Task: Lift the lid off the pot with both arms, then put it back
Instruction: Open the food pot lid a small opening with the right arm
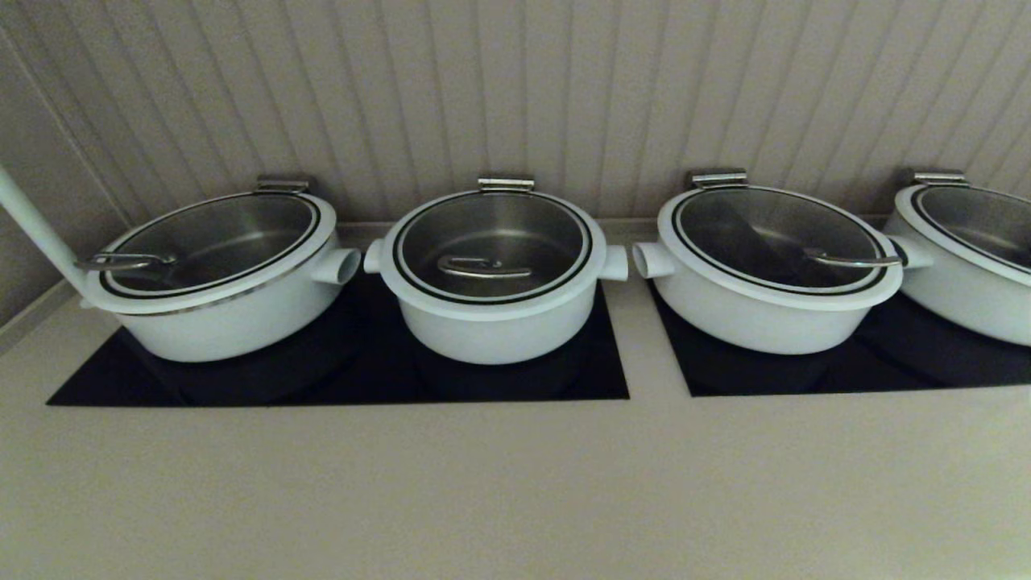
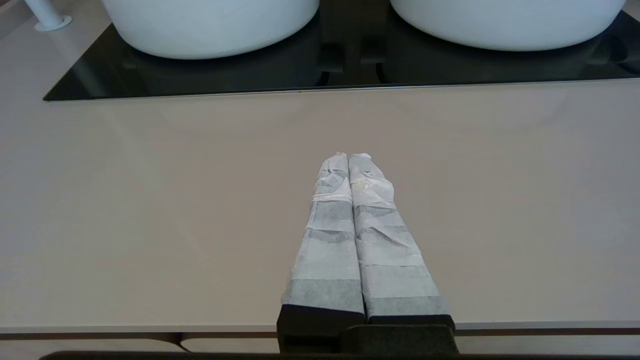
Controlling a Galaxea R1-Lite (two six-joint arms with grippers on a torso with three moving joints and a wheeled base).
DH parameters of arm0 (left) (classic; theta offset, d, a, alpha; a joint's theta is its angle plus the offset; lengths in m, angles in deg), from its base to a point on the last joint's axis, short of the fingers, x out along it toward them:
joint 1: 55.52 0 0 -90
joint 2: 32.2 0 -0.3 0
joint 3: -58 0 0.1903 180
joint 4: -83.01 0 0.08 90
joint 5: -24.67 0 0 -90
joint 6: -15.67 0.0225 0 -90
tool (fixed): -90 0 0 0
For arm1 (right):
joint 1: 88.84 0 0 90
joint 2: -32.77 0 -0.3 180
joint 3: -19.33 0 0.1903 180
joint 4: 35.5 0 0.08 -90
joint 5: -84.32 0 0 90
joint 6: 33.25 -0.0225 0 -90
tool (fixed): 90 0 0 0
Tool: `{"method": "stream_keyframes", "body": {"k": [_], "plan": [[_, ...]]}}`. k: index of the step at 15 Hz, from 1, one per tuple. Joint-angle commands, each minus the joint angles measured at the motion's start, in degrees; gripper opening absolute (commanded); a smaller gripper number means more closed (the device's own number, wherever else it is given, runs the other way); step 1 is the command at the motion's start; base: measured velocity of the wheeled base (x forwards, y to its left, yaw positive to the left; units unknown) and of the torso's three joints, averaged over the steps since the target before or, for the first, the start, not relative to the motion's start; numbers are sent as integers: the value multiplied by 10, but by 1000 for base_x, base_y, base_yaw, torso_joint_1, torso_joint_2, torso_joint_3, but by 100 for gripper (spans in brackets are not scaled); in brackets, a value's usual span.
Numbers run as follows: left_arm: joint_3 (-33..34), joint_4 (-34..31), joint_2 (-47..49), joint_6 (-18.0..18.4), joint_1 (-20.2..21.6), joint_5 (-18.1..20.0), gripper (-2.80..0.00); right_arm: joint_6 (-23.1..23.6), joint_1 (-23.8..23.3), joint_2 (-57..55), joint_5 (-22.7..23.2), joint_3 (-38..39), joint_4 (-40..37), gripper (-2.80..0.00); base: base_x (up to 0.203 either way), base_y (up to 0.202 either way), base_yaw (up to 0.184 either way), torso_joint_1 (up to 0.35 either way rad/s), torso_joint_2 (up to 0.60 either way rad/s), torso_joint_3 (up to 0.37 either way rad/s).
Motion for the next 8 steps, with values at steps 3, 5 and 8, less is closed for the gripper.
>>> {"method": "stream_keyframes", "body": {"k": [3,5,8], "plan": [[0,0,0,0,0,0,-280,-3,4,-115,72,-87,3,-280,0,0,0,0,0,0],[0,0,0,0,0,0,-280,-4,6,-175,134,-125,6,-280,0,0,0,0,0,0],[0,0,0,0,0,0,-280,-3,6,-262,254,-159,26,-280,0,0,0,0,0,0]]}}
